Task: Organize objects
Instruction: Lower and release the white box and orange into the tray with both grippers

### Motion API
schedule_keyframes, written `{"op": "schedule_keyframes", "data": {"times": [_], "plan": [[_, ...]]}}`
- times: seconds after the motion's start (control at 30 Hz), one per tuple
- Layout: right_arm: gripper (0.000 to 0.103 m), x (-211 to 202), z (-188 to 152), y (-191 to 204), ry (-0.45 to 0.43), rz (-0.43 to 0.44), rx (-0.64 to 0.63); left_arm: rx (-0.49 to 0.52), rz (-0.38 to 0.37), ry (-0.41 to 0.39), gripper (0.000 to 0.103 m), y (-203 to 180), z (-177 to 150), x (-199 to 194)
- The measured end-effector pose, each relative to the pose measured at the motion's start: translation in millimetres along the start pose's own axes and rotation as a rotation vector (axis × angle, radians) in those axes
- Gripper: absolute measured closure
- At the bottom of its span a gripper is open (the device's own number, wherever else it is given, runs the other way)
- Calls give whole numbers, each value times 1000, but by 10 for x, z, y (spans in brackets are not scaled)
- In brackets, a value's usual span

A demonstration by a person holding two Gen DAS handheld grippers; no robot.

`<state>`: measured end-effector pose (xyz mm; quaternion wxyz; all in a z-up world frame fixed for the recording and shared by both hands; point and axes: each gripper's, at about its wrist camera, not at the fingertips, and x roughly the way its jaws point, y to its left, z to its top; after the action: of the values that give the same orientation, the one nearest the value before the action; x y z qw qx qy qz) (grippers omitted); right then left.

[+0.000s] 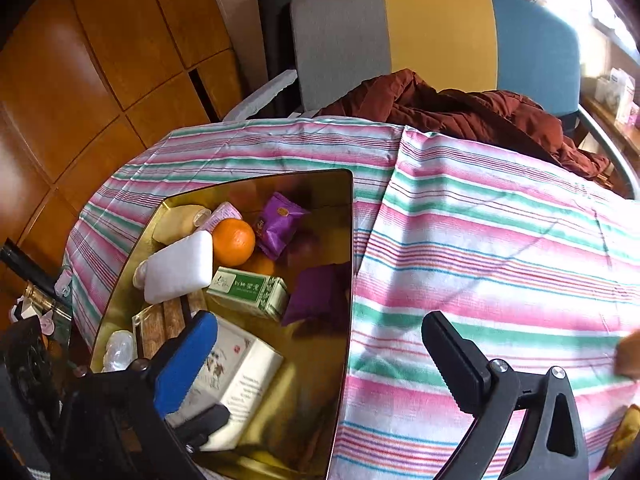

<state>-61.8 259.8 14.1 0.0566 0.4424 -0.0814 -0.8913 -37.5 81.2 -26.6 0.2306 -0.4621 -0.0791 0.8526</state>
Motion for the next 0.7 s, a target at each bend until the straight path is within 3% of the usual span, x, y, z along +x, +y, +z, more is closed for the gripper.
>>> {"op": "schedule_keyframes", "data": {"times": [0.1, 0.2, 0.43, 0.57, 0.7], "plan": [[0, -40, -91, 44, -5, -19, -12, 6, 2, 36, 45, -37, -25, 85], [0, -59, -189, 86, -3, -31, -22, 61, 0, 25, 45, -126, -69, 106], [0, -159, -347, -34, -16, -63, 47, 67, 96, 6, 46, -58, 29, 154], [0, -183, -411, -78, -22, -83, 59, 86, -6, 9, 48, -254, 175, 301], [0, -209, -475, -123, -37, -109, 89, 89, -16, 20, 46, -352, 194, 437]]}}
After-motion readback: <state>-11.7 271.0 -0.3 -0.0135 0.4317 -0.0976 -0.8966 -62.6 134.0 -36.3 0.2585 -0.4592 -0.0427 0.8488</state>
